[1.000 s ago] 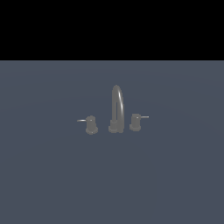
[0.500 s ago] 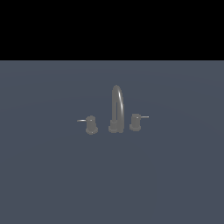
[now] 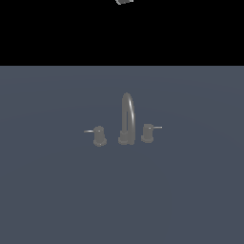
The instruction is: Turn on the faucet by rotating a designated handle.
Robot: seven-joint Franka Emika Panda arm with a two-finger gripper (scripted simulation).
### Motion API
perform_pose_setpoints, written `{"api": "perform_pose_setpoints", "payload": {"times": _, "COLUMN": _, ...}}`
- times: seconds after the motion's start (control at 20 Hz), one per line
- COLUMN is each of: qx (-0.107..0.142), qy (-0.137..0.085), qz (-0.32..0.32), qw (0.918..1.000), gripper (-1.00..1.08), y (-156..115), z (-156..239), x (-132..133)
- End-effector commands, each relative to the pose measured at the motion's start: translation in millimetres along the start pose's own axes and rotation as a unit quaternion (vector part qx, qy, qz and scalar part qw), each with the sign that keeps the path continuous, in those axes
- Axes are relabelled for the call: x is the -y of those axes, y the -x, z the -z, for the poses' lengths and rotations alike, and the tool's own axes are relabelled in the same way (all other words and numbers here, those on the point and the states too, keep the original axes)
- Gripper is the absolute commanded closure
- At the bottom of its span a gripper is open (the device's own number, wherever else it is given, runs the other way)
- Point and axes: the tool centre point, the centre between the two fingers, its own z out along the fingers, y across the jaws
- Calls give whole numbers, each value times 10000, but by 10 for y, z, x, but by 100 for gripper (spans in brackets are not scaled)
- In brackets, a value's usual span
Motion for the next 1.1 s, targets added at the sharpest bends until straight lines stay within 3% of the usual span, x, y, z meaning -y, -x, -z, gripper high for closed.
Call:
{"api": "perform_pose_setpoints", "payload": {"times": 0.0, "qx": -4, "qy": -16, "qz": -354, "qw": 9994, "gripper": 108, "y": -205, "z": -152, "x": 20}}
{"api": "perform_pose_setpoints", "payload": {"times": 0.5, "qx": -5, "qy": -66, "qz": -1742, "qw": 9847, "gripper": 108, "y": -948, "z": -876, "x": 27}}
{"api": "perform_pose_setpoints", "payload": {"times": 0.75, "qx": -5, "qy": -87, "qz": -2427, "qw": 9701, "gripper": 108, "y": -1271, "z": -1306, "x": -10}}
{"api": "perform_pose_setpoints", "payload": {"times": 1.05, "qx": -5, "qy": -108, "qz": -3235, "qw": 9462, "gripper": 108, "y": -1602, "z": -1873, "x": -90}}
